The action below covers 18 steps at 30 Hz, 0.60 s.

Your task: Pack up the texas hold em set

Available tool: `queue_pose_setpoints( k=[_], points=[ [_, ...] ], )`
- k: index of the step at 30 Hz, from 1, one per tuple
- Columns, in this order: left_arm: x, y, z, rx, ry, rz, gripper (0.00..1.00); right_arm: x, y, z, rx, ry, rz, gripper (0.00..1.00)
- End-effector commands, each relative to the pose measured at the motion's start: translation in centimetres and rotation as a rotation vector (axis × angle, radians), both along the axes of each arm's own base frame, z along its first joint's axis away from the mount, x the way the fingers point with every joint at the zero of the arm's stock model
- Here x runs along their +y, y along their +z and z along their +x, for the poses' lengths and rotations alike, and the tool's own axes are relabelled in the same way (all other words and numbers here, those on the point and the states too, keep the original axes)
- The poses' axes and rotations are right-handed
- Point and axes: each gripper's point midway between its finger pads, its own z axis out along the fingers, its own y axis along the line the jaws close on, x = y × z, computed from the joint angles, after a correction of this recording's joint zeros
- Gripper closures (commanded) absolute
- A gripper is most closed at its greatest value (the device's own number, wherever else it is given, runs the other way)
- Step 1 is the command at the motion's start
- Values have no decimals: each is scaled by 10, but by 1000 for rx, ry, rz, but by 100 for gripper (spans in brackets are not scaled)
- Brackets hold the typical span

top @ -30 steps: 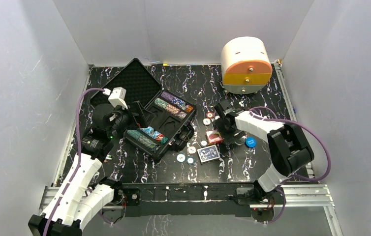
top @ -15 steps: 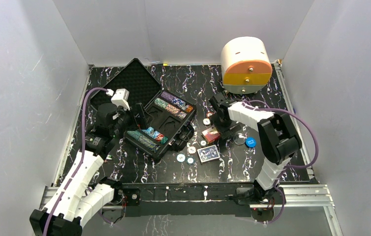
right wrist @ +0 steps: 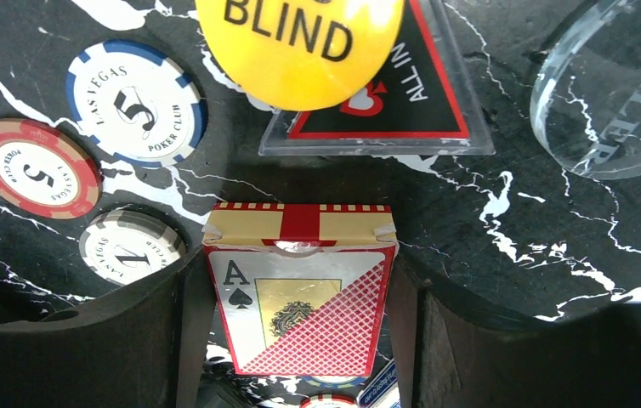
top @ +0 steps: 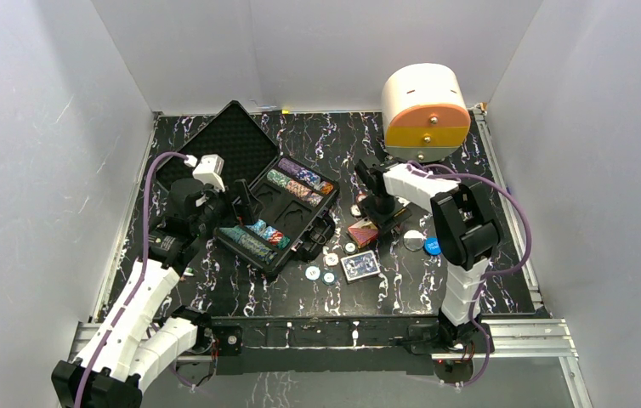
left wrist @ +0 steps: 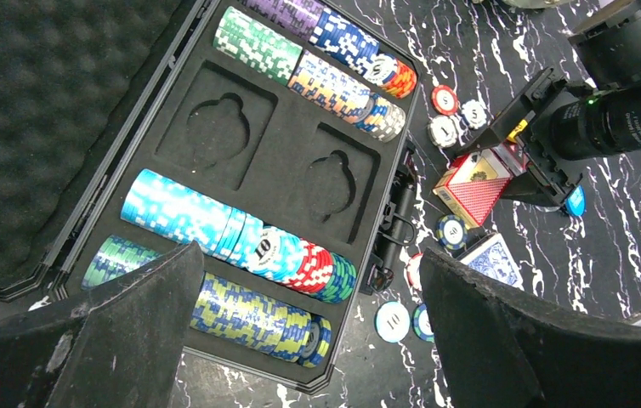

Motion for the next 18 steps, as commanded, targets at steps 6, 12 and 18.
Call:
queue_pose_setpoints(
  k=[6, 12, 18],
  points=[
    [-27, 9, -11, 55, -113, -129, 1, 9, 69, 30, -198, 68, 51, 43],
    [-53, 11, -11, 117, -165, -302, 2, 27, 122, 21, -322, 129, 235, 44],
    [-106, 17, -20, 177, -327, -506, 6, 66, 132, -9, -289, 174, 509, 48]
  ],
)
